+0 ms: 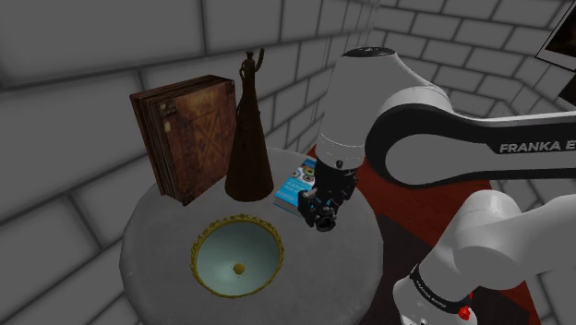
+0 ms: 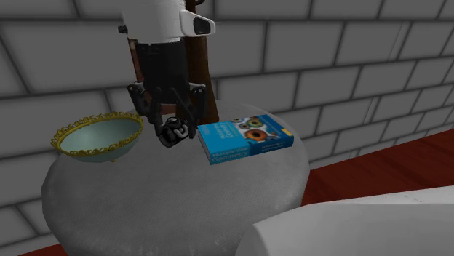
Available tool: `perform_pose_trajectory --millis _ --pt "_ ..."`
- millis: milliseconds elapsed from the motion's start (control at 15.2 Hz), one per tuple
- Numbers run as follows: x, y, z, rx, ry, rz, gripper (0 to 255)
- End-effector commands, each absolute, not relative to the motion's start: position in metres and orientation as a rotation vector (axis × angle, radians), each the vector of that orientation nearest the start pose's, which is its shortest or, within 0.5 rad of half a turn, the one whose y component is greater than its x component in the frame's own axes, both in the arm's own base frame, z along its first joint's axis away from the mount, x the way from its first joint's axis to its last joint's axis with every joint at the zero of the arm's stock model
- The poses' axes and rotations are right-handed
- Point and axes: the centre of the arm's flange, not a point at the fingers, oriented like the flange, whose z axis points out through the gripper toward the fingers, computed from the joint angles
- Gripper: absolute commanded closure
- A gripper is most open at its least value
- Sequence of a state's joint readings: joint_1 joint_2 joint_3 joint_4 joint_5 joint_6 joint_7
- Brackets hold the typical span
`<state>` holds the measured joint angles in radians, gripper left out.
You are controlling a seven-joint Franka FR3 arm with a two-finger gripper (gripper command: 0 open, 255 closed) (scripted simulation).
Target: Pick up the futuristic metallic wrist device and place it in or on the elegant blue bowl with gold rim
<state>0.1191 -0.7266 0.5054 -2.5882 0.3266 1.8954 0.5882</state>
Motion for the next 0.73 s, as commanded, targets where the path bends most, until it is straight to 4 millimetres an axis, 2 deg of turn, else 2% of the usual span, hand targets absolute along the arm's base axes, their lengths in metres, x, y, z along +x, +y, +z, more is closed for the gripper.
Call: perform_pose_trajectory --millis 0,660 --pt "0.269 0.227 0.468 -3.151 0.299 0.002 255" --pt "0.269 0.227 0.520 -3.151 0.299 0.002 255"
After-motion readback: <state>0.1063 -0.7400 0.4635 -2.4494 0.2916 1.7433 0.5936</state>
